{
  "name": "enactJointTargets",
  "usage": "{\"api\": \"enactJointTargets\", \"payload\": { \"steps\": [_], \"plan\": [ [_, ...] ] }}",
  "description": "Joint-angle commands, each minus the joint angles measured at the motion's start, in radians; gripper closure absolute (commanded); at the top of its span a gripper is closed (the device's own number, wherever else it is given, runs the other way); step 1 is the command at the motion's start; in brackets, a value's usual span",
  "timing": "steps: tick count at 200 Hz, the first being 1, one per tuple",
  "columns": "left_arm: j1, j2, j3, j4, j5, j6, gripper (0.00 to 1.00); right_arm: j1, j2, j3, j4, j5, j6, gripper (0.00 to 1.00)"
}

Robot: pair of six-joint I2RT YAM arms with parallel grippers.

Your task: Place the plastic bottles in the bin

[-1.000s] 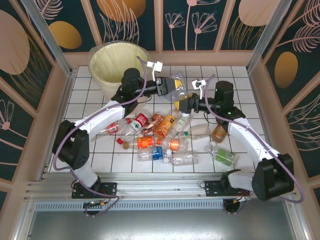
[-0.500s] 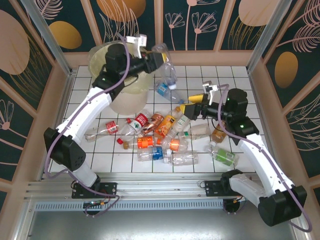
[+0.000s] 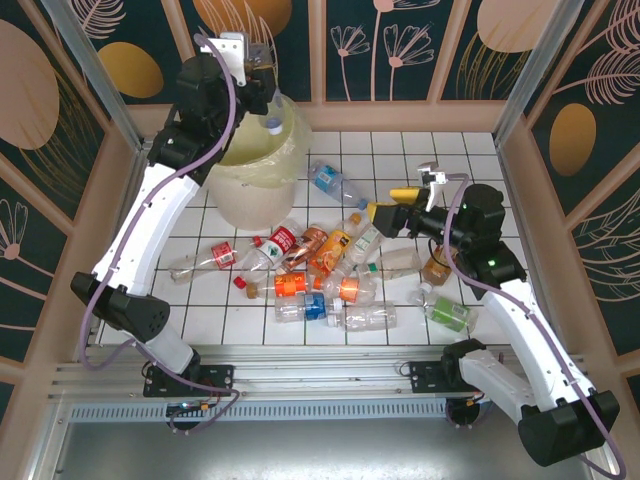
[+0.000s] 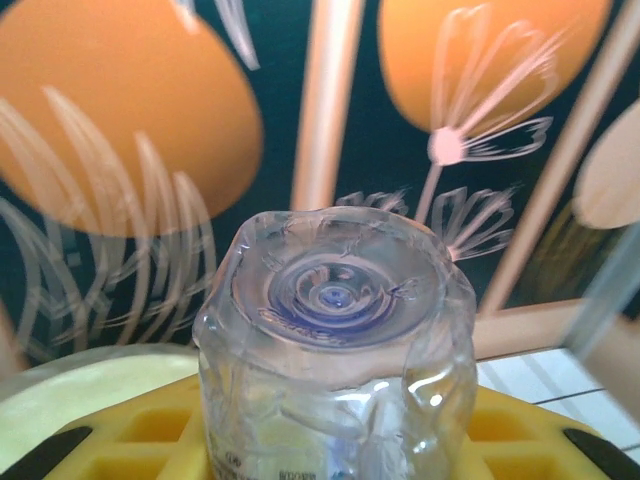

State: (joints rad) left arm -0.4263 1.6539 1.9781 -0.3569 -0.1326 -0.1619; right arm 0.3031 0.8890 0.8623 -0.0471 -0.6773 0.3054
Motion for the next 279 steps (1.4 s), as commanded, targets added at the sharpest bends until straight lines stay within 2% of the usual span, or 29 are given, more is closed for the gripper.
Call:
{"api": "enactJointTargets", "payload": {
  "steps": [1,28,91,113,246,279],
  "plan": [
    [0.01,0.021,0.04,-0.078,-0.154,0.107,0.6,0.002,-0.01,-0.011,-0.001,0.046,0.023,0.02],
    [0.02,0.054,0.054,-0.137,-0.156,0.133,0.6,0.002,-0.01,-0.013,-0.013,0.073,0.025,0.02],
    [0.086,0.205,0.074,-0.248,0.018,0.148,0.59,0.002,-0.009,-0.038,-0.022,0.04,0.024,0.03],
    [0.097,0.238,0.083,-0.283,0.048,0.154,0.59,0.002,-0.007,-0.043,-0.035,0.038,0.021,0.04],
    [0.117,0.413,0.191,-0.448,0.126,0.138,0.56,0.003,0.044,-0.038,-0.053,0.053,0.033,0.04],
    [0.119,0.424,0.186,-0.452,0.131,0.13,0.55,0.003,0.052,-0.043,-0.07,0.15,0.056,0.04]
  ]
}}
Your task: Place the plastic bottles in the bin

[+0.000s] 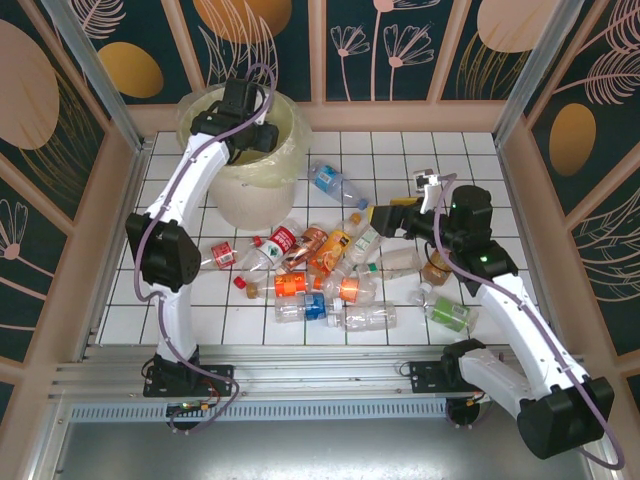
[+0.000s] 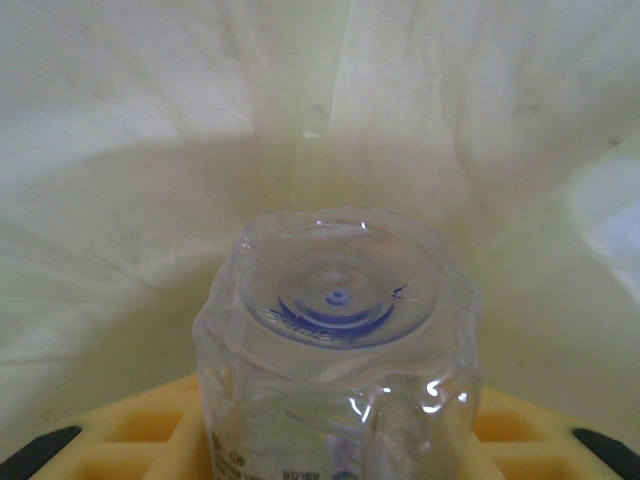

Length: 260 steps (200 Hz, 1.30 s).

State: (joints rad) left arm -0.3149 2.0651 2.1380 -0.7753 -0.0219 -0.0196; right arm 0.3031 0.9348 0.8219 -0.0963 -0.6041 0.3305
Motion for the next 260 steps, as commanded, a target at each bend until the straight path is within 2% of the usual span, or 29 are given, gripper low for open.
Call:
{"api": "enactJointTargets", "payload": {
  "steps": [1,45,101,124,149,166,229,244,260],
  "plan": [
    [0.006,0.013,0.025,-0.033,0.021,-0.013,0.55,0.003,0.006,-0.003,-0.021,0.081,0.031,0.04],
    [0.007,0.024,0.021,-0.039,0.016,-0.02,0.47,0.003,0.014,-0.032,-0.031,0.152,0.041,0.05],
    [0.008,-0.012,0.039,-0.039,-0.031,-0.058,0.26,0.001,0.041,-0.031,-0.064,0.226,0.012,0.05],
    [0.008,-0.073,0.013,-0.018,-0.071,-0.076,0.17,0.002,0.045,-0.032,-0.101,0.274,-0.007,0.05],
    [0.006,-0.181,-0.076,0.051,-0.104,-0.098,0.02,0.001,0.06,-0.025,-0.152,0.314,0.014,0.05],
    [0.007,-0.268,-0.15,0.109,-0.1,-0.106,0.01,0.003,0.058,-0.029,-0.181,0.376,0.04,0.05],
    [-0.007,-0.611,-0.433,0.342,0.062,-0.134,0.01,0.0,0.042,-0.065,-0.283,0.662,0.199,0.04],
    [-0.015,-0.67,-0.49,0.379,0.169,-0.154,0.02,-0.001,0.023,-0.077,-0.304,0.709,0.217,0.03],
    [-0.031,-0.702,-0.531,0.396,0.28,-0.178,0.01,-0.002,0.012,-0.088,-0.311,0.684,0.208,0.05]
  ]
}}
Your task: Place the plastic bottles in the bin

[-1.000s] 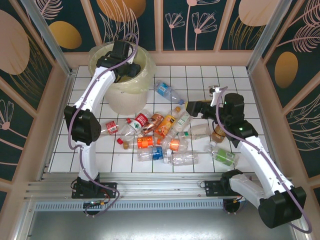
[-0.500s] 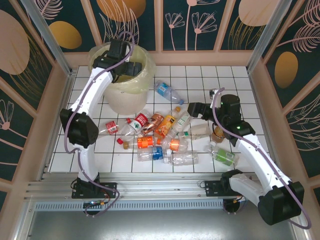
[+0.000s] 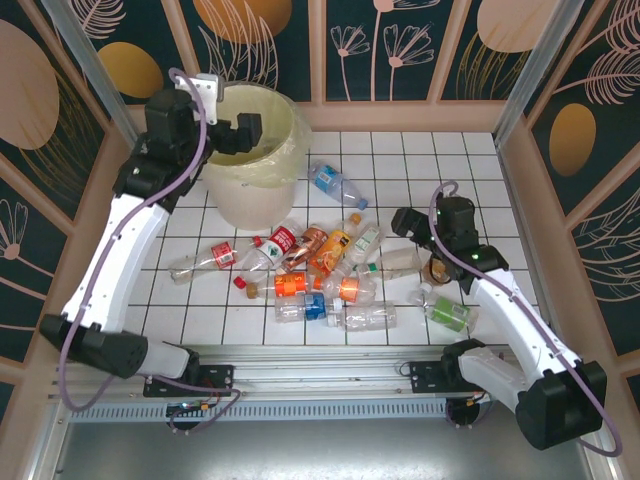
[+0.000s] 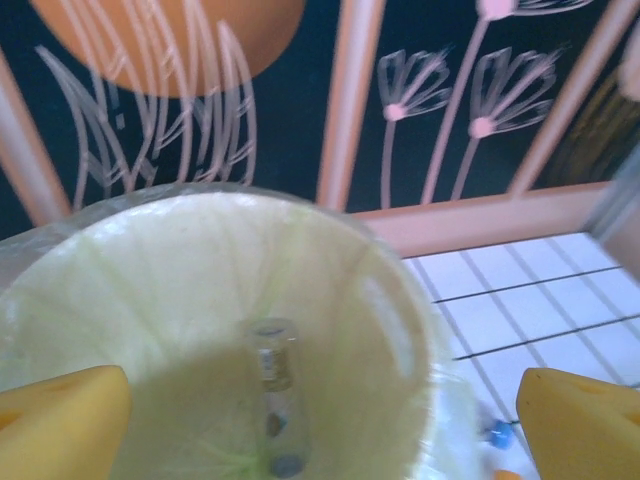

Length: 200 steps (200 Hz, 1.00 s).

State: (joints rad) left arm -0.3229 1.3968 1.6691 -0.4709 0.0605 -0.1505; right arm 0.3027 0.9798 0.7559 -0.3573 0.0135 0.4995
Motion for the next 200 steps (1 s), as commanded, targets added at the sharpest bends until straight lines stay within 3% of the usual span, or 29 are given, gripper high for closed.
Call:
{"api": "enactJointTargets", "payload": {
  "steps": [1,59,140,200],
  "plan": [
    [-0.026,-0.034,-0.064,0.092,0.206,-0.048,0.01,-0.002,-0.033,-0.022,-0.051,0.064,0.039,0.05],
    [-0.189,-0.049,-0.219,0.094,0.363,-0.009,0.01,0.0,-0.072,-0.089,-0.033,-0.076,0.111,0.06],
    [-0.389,0.031,-0.33,0.142,0.387,0.053,0.01,0.0,-0.188,-0.097,-0.065,-0.203,0.065,0.03],
    [-0.436,0.14,-0.379,0.221,0.433,0.161,0.01,0.001,-0.349,0.001,-0.165,-0.25,-0.054,0.01]
  ]
}}
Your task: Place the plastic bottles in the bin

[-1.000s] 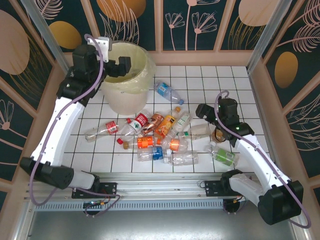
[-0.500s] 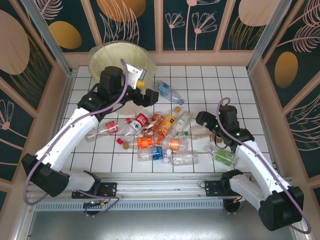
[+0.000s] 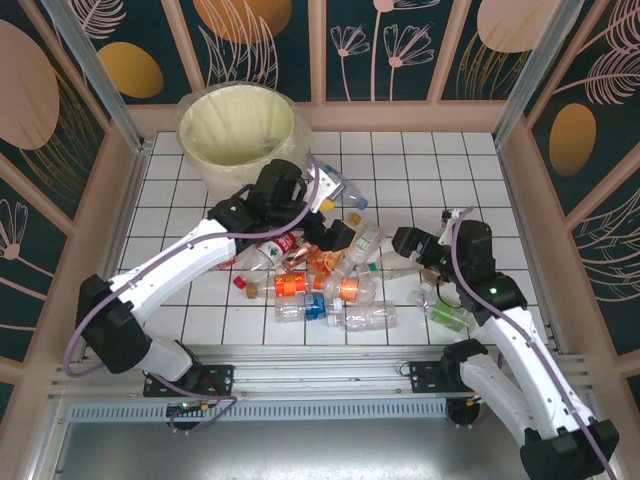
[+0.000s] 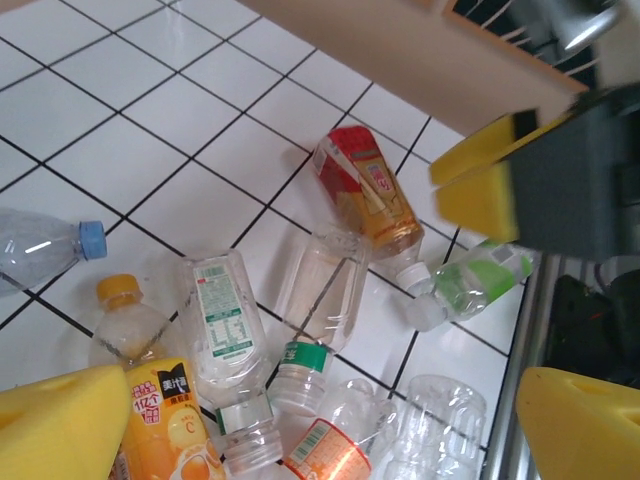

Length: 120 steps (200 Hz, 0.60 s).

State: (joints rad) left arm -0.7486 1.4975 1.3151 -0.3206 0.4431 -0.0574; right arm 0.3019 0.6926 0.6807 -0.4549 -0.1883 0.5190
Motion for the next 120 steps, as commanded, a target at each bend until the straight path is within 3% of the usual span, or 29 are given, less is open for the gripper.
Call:
{"api": "enactJointTargets", "payload": {
  "steps": [1,25,63,120],
  "plan": [
    [-0.011,0.042,-0.026,0.073,0.052,0.068,0.01,0.002,-0.064,0.08,-0.071,-0.05,-0.076,0.01],
    [-0.031,0.091,-0.032,0.115,0.068,0.085,0.01,0.002,-0.102,0.168,-0.167,-0.094,-0.112,0.01],
    [-0.084,0.197,0.019,0.103,0.049,0.111,0.02,0.0,-0.112,0.33,-0.355,-0.271,-0.213,0.01],
    [-0.188,0.421,0.167,0.023,-0.047,0.177,0.09,0.002,-0.16,0.417,-0.534,-0.334,-0.309,0.01]
  ]
}}
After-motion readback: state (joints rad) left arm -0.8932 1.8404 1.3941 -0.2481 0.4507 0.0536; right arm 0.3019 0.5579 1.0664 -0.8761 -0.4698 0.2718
